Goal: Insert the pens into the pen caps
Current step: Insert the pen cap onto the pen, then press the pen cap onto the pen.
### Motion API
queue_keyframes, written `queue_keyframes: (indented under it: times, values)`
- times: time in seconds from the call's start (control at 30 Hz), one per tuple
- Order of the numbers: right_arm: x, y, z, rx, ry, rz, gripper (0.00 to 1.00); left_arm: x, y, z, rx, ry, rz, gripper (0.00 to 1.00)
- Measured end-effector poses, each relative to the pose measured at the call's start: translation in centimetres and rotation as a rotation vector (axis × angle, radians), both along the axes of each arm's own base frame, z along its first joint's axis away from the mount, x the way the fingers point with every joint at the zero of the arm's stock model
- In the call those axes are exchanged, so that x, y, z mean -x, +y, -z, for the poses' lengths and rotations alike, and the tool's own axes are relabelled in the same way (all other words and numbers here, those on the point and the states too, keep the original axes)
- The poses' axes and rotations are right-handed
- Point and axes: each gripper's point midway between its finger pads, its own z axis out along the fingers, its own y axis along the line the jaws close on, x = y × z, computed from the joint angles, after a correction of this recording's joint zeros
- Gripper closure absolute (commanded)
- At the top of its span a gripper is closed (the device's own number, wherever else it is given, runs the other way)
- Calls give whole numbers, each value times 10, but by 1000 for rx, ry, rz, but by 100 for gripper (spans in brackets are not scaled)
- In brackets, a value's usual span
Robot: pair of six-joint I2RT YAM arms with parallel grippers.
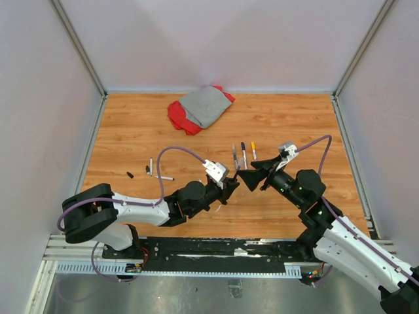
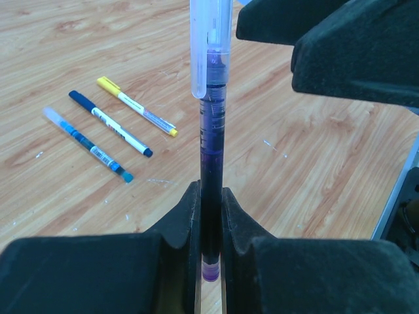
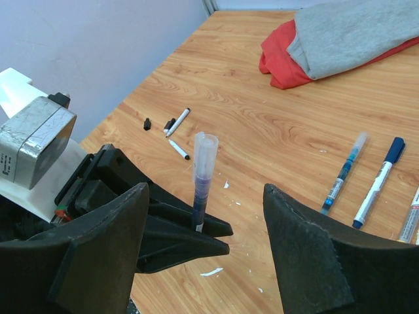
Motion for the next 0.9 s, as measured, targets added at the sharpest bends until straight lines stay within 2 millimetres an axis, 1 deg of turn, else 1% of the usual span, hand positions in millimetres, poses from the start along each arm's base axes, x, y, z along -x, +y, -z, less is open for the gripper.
queue_keyframes:
  times: [0.13,0.33,0.53,0.63,0.77,0.9]
  values:
    - [-3,-5,-2,-2,9,36,26,0,0,0,0,0,-1,99]
    - [-14,-13,-20,-4,12,110,24,0,0,0,0,0,-1,100]
    - [-24,-10,-32,8,39,139,23,-1,0,0,0,0,-3,99]
    - [-30,-5,-32,19,59,140,23,0,0,0,0,0,-3,100]
    - [-35,0,-25,37,92,137,23,-1,1,0,0,-1,-5,100]
    - [-37,5,-19,48,113,124,27,-1,1,0,0,-1,-10,100]
